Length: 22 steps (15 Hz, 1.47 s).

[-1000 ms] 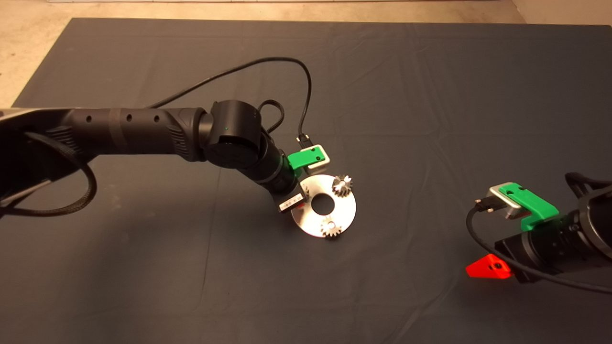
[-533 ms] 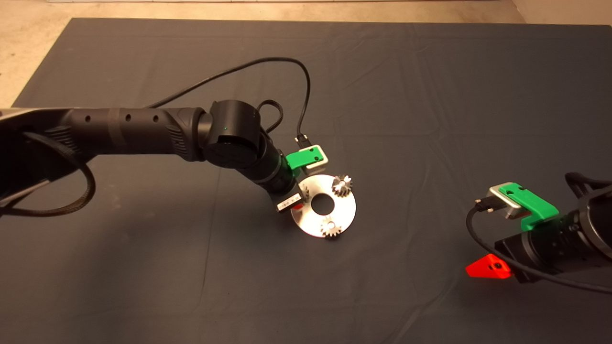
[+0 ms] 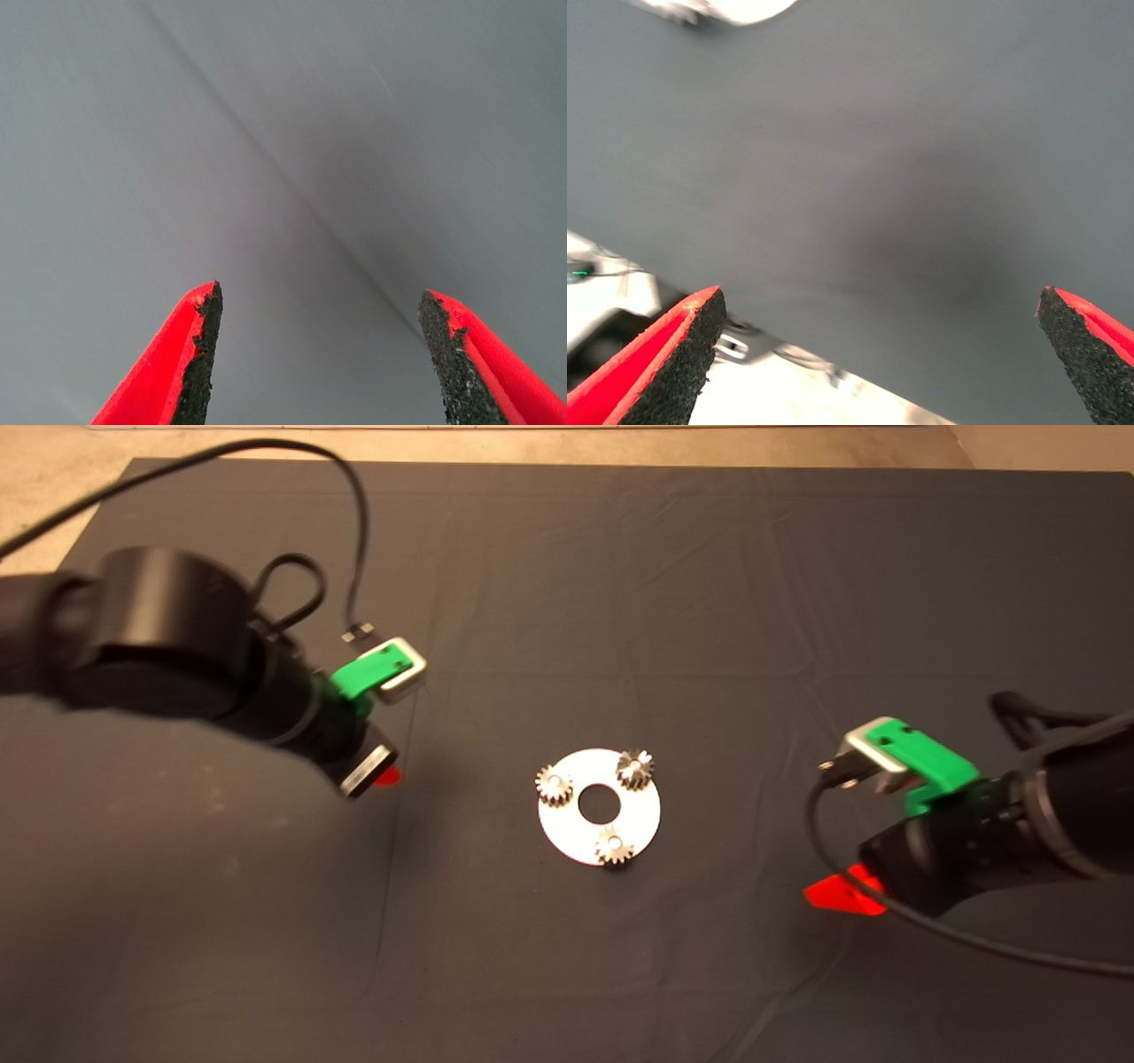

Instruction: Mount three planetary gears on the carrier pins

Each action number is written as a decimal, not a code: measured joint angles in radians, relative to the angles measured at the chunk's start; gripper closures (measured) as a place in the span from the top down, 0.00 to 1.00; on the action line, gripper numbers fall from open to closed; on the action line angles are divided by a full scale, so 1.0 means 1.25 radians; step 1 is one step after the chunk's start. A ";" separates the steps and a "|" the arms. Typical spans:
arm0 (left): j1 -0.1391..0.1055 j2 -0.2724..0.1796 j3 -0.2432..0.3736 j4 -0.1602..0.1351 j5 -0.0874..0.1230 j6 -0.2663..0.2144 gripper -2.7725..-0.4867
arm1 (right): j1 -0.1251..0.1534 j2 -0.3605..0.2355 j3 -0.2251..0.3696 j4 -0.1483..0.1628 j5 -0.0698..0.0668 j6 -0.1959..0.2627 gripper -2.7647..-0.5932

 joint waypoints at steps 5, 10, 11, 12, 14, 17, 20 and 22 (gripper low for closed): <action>-0.040 -0.198 0.223 -0.112 -0.007 -0.305 0.44 | 0.005 0.146 0.003 -0.035 0.001 0.256 0.93; -0.050 -0.212 0.261 -0.164 -0.034 -0.360 0.44 | 0.005 0.131 0.011 -0.045 -0.002 0.289 0.93; -0.051 -0.215 0.261 -0.165 -0.033 -0.361 0.44 | 0.005 0.116 0.011 -0.045 -0.003 0.291 0.93; -0.052 -0.220 0.261 -0.169 -0.031 -0.362 0.44 | 0.005 0.098 0.011 -0.045 -0.003 0.291 0.93; -0.052 -0.221 0.261 -0.186 -0.030 -0.362 0.44 | 0.003 0.038 0.013 -0.045 0.006 0.283 0.93; -0.052 -0.218 0.261 -0.198 -0.030 -0.362 0.44 | -0.016 -0.184 0.017 -0.045 -0.007 0.187 0.93; -0.052 -0.215 0.261 -0.198 -0.030 -0.363 0.44 | -0.027 -0.302 0.020 -0.045 -0.011 0.122 0.93; -0.052 -0.216 0.261 -0.199 -0.030 -0.363 0.44 | -0.048 -0.304 0.020 -0.045 -0.008 0.106 0.93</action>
